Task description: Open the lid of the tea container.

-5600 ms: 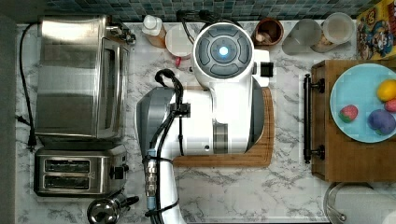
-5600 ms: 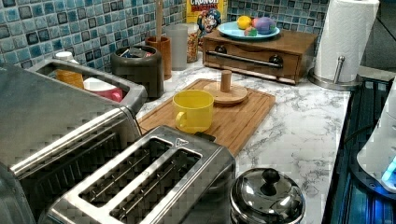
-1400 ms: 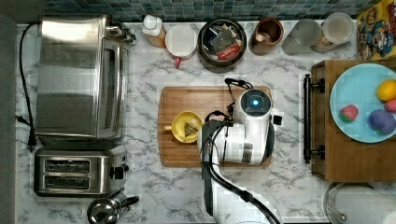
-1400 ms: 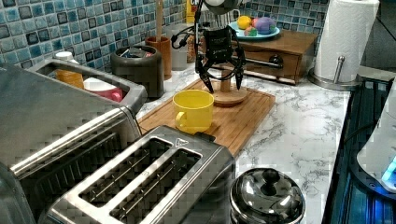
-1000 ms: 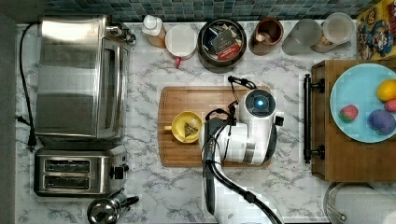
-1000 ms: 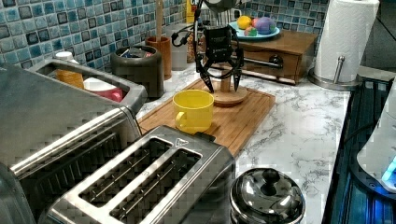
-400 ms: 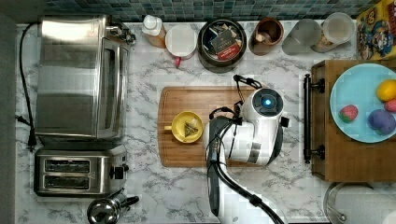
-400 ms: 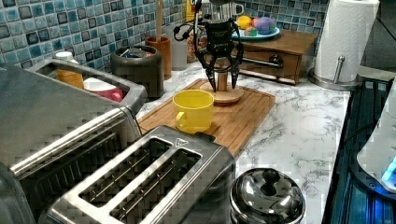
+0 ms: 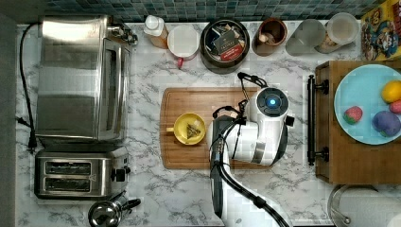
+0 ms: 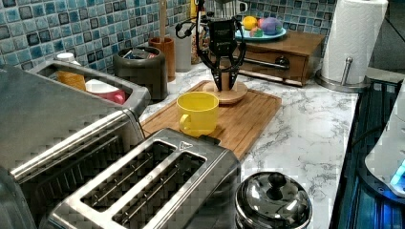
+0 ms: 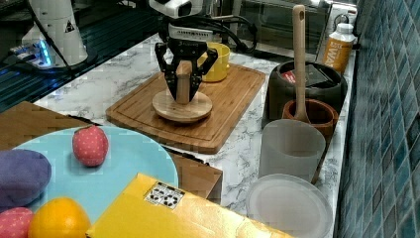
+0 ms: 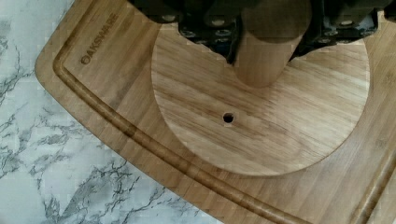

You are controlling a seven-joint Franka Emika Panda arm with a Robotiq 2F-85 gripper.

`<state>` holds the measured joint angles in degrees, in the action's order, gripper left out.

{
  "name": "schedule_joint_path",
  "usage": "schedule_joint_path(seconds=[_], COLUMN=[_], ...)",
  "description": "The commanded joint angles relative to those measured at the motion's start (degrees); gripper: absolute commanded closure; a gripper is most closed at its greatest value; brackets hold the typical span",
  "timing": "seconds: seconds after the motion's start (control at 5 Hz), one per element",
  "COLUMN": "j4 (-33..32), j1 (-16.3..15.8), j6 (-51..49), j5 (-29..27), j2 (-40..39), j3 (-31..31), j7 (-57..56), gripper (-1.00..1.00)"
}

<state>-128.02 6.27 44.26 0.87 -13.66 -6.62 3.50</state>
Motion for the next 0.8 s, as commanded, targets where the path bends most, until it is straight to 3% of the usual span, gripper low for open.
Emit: schedule_joint_path(seconds=[0.2, 0.8], j4=[3.26, 6.48], j1=[-0.38, -3.62], j6=[-1.56, -0.07], j5=[0.22, 1.60], j2=[-0.24, 14.43], j3=[0.67, 4.22], j7=[0.65, -8.09], gripper=[1.00, 1.00])
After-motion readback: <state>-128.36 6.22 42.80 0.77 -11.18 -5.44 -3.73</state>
